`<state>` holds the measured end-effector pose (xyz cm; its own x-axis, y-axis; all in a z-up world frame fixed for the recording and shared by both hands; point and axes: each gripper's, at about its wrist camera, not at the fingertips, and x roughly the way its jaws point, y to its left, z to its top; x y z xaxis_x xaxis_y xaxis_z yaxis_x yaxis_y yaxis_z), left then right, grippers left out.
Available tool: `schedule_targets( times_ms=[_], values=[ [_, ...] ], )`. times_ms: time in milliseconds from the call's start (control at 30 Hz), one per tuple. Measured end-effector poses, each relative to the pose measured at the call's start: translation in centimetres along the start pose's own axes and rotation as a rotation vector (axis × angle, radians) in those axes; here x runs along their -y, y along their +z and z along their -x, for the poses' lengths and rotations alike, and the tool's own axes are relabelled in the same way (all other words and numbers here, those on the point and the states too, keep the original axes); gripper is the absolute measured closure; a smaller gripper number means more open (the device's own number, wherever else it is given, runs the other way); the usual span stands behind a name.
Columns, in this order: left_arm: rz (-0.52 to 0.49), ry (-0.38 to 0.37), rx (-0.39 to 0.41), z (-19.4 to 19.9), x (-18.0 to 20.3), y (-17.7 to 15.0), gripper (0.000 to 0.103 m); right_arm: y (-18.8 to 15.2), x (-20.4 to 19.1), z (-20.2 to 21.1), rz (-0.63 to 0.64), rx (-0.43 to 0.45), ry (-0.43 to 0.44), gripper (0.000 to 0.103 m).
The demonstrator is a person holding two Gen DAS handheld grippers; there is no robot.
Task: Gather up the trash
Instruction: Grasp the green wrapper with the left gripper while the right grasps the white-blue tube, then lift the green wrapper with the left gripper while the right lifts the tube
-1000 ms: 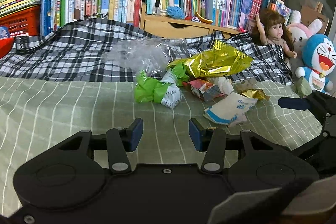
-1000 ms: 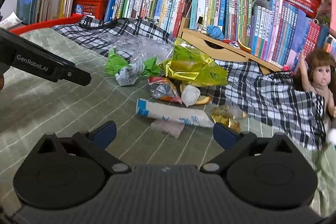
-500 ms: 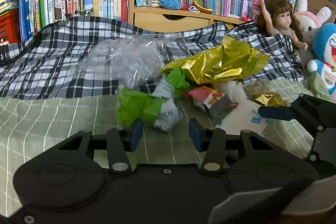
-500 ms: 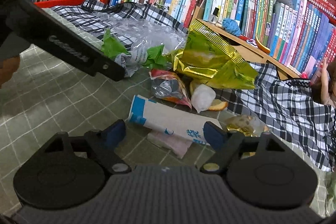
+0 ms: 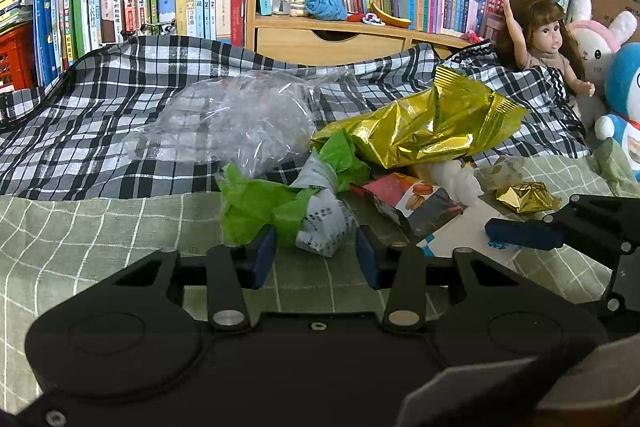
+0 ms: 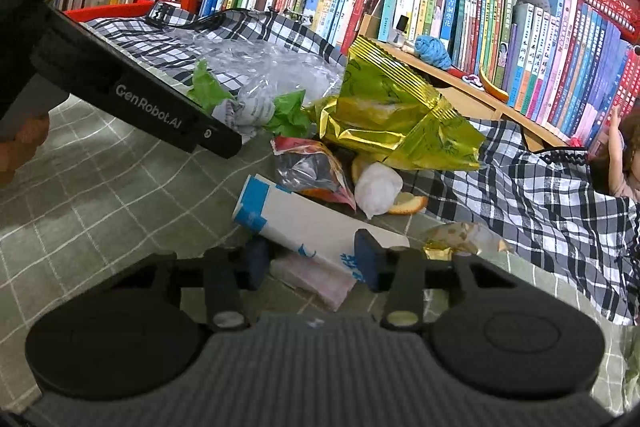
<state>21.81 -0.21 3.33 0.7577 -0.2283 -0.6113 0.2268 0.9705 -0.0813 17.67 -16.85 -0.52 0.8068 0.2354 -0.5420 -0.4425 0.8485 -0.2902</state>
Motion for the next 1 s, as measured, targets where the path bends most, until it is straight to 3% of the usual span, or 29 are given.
schedule_targets(
  times_ms=[100,200,600,1000],
  values=[
    [0.001,0.003,0.012,0.0,0.1,-0.2,0.066,0.0,-0.2,0.1,0.008,0.006,0.001,0.064],
    [-0.012,0.007,0.030,0.1,0.2,-0.4,0.069,0.0,-0.3,0.3,0.013,0.015,0.002,0.070],
    [0.008,0.013,0.073,1.4,-0.2,-0.1,0.071,0.6,-0.2,1.6,0.006,0.070,-0.027,0.084],
    [0.027,0.019,0.110,3.1,-0.3,0.1,0.071,1.4,0.0,3.2,-0.009,0.090,-0.029,0.091]
  ],
)
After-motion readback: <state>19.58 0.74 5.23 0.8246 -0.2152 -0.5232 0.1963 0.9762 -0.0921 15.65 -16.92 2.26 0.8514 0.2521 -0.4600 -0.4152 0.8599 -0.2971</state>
